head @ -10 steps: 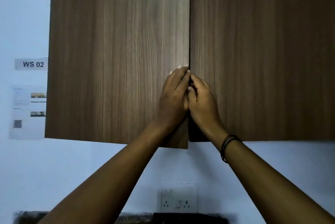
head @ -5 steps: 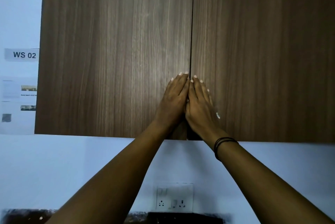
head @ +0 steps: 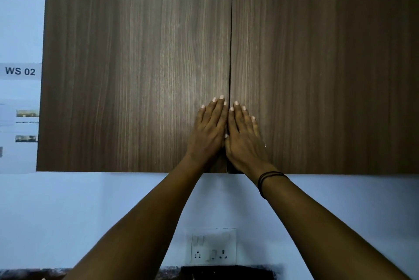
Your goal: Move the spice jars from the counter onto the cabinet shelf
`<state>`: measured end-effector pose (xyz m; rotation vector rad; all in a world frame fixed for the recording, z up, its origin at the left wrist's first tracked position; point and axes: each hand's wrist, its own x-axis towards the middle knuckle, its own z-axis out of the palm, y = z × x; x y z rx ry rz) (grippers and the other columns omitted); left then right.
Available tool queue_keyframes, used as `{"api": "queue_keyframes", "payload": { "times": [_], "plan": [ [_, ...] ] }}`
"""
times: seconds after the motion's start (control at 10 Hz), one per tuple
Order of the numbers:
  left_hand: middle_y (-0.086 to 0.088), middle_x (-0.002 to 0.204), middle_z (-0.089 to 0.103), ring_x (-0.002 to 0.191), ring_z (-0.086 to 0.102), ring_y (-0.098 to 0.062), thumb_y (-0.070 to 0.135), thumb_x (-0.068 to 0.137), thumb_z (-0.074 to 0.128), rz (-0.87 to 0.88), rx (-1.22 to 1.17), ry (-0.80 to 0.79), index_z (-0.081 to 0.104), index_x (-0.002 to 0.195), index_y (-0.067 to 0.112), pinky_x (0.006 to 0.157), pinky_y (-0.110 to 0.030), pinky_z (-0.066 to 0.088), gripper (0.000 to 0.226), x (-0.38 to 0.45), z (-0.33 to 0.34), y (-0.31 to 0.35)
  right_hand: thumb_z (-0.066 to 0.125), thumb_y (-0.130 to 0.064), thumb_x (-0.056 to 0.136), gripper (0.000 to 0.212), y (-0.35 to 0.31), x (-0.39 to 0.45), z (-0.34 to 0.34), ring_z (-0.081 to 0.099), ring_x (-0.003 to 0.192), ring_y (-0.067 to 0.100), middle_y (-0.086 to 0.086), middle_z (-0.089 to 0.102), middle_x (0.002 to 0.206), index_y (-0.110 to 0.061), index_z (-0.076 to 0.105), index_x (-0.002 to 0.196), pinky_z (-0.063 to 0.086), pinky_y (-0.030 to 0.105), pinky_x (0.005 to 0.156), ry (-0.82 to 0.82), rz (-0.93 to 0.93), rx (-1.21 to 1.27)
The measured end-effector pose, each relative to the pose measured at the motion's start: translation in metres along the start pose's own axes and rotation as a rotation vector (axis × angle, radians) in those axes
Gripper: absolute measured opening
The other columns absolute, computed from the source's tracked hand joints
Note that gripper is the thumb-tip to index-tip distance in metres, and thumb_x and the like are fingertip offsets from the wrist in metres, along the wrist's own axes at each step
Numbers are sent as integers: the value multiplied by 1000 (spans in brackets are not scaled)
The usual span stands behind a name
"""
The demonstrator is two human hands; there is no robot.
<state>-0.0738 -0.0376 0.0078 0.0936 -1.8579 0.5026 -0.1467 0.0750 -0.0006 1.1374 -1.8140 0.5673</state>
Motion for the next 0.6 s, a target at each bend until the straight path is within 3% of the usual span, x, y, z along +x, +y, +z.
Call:
{"api": "queue_keyframes", "payload": {
  "times": [0.2,0.4,0.5,0.6],
  "plan": [
    [-19,165,4,154,2,-32,40,103,15,-115,115,-89,7,156,4,123,-53,11,65,-9,-2,-4,25,-35,103,67,4,-4,-4,-11,152,28,12,-15,164,-9,-7,156,0,46,124,-35,-12,-96],
    [-18,165,4,154,3,-31,41,102,21,-138,115,-53,8,156,4,124,-52,7,67,0,-20,-8,30,-37,103,68,-2,-4,-32,-15,150,19,6,-15,165,-14,-6,156,5,44,124,-21,-37,109],
    [-18,166,2,154,0,-30,42,101,19,-119,108,-13,5,157,4,125,-52,5,68,13,-28,-12,27,-45,102,67,-6,1,-58,-10,151,12,1,-8,165,-18,-1,157,2,34,124,153,-139,252],
    [-16,166,-5,154,-6,-28,44,102,24,-164,90,-22,0,157,6,125,-51,1,72,23,-40,-19,25,-51,103,62,0,5,-106,5,151,4,-14,3,162,-25,10,157,3,16,121,408,-211,324]
  ]
}}
